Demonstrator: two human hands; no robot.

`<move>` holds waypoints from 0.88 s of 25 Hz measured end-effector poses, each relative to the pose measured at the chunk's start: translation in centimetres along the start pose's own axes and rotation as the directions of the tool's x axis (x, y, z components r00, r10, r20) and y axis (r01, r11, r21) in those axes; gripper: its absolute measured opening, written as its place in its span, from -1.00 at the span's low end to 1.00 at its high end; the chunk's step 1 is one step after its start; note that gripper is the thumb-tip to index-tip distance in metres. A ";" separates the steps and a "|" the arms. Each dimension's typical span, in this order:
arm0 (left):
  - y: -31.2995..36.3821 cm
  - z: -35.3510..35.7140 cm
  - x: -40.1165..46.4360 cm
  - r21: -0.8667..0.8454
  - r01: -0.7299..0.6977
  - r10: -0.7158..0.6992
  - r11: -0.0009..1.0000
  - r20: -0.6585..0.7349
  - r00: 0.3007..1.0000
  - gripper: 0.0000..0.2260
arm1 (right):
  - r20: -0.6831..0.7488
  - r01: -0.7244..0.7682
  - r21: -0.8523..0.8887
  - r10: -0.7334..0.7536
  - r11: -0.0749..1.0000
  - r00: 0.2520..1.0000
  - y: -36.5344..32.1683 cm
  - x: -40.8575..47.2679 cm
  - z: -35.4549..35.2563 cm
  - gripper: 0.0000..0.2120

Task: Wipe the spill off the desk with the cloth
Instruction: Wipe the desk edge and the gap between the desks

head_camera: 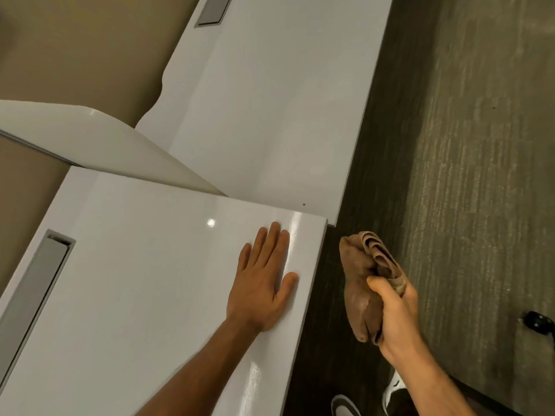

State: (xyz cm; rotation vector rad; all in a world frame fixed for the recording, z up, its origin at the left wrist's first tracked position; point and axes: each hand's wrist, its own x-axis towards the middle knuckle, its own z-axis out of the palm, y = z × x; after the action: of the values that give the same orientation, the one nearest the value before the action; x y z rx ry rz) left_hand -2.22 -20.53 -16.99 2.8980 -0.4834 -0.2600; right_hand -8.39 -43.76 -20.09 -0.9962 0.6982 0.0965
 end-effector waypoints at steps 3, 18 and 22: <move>0.0 0.4 0.2 0.003 -0.004 0.004 1.000 -0.016 1.000 -0.37 | -0.073 -0.109 0.131 0.119 0.985 0.990 1.6 -0.6 -0.3 -0.75; -0.2 0.4 0.9 0.020 -0.027 0.028 0.999 -0.036 0.999 -0.35 | 0.075 0.140 -0.139 -0.130 0.980 0.989 -1.5 3.9 3.2 -0.51; -0.5 0.7 0.9 0.048 -0.014 0.016 0.999 -0.037 0.999 -0.37 | 0.098 0.187 -0.163 -0.173 0.969 0.980 -0.6 3.5 5.1 -0.58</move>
State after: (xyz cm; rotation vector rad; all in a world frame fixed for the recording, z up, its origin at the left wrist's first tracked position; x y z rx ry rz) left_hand -1.33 -20.48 -17.96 2.9382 -0.5112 -0.1940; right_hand -2.89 -40.84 -19.97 -1.2099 0.5268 0.0391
